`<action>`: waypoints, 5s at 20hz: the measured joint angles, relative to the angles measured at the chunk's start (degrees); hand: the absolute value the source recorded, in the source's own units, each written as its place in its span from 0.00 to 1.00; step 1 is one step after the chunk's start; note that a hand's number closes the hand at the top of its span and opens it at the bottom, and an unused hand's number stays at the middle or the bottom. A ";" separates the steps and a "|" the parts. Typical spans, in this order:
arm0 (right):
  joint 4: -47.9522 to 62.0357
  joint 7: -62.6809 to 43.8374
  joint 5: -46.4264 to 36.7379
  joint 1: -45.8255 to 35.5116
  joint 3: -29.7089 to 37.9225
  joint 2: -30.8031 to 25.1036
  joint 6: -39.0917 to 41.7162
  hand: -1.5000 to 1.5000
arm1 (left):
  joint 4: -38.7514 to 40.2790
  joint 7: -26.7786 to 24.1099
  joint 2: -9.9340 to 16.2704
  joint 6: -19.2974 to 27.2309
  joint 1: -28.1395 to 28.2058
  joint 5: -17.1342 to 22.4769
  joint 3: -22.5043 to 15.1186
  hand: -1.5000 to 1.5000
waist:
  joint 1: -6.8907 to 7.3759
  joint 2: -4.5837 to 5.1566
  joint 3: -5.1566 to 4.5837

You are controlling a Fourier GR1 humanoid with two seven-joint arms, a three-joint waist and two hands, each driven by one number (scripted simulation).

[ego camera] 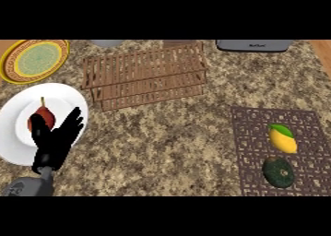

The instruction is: Pick the lemon from the placemat and place it in the tiered shelf

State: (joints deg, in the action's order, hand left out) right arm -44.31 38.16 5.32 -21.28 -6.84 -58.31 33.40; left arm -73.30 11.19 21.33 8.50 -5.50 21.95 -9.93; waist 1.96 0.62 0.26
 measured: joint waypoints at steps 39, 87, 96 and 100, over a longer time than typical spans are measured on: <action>-32.49 -38.14 -28.73 7.20 -0.50 18.66 -8.02 0.00 | -3.00 3.58 -5.37 -3.13 2.91 -7.49 6.96 0.50 | -1.94 -0.65 -0.26; -19.04 -32.79 -55.92 0.13 -9.29 49.57 -17.23 1.00 | -3.67 5.77 -9.46 -8.34 2.57 -13.28 12.50 0.50 | -0.47 -1.43 -1.14; -35.77 -59.00 -46.34 -3.10 -27.34 57.32 -30.76 1.00 | -3.58 6.88 -10.26 -7.84 1.22 -13.88 11.53 0.50 | 0.78 -1.59 -0.37; -45.59 -73.47 -46.52 -8.31 -33.32 57.93 -36.43 1.00 | -3.22 6.97 -9.92 -8.13 1.23 -13.63 11.96 0.50 | 0.06 -1.87 -0.41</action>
State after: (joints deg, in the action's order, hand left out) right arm -89.90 -35.31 -41.20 -29.58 -40.16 -0.38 -3.03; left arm -76.52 18.16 11.40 0.37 -4.26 8.32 2.03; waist 2.02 -1.25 -0.15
